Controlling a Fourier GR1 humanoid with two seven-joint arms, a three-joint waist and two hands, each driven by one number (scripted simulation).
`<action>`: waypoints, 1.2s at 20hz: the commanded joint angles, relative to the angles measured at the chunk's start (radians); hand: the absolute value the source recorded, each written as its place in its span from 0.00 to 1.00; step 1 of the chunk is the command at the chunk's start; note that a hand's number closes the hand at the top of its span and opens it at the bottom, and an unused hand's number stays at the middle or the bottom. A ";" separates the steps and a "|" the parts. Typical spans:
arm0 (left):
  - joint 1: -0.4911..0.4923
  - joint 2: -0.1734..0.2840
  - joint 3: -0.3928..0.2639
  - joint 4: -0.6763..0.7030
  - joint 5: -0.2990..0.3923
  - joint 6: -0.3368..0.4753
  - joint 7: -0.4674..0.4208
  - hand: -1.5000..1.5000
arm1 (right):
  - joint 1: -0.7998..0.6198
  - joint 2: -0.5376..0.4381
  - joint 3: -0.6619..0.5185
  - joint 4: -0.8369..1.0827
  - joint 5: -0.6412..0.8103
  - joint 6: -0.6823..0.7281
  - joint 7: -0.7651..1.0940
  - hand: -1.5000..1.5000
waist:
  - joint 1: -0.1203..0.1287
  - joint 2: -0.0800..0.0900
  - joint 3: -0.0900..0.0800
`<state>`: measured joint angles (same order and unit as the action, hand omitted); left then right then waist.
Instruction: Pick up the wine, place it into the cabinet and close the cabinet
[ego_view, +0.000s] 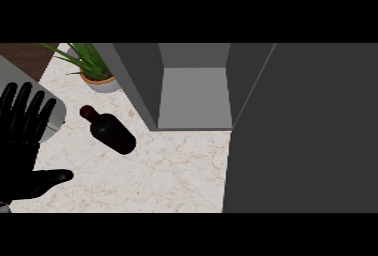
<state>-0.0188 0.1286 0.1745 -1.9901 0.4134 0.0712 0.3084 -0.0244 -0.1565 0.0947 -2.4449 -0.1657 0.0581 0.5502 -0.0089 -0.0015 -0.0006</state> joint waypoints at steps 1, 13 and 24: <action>0.008 -0.001 0.019 0.115 0.025 -0.076 -0.073 0.00 | 0.032 -0.016 -0.020 -0.169 -0.076 0.004 0.087 0.00 | 0.001 0.000 0.000; -0.032 -0.019 0.031 0.295 -0.059 -0.076 -0.219 0.00 | 0.027 0.031 0.037 -0.183 -0.011 -0.012 0.097 0.00 | 0.004 0.000 0.000; -0.087 -0.042 0.036 0.604 -0.084 -0.165 -0.425 0.00 | -0.004 0.006 -0.087 -0.179 -0.117 0.007 0.124 0.00 | -0.001 0.001 0.001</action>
<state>-0.0825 0.1040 0.2283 -1.4544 0.3421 -0.0846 -0.0855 -0.0642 -0.1420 0.0662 -2.4818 -0.1498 0.0635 0.6180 -0.0088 -0.0008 -0.0004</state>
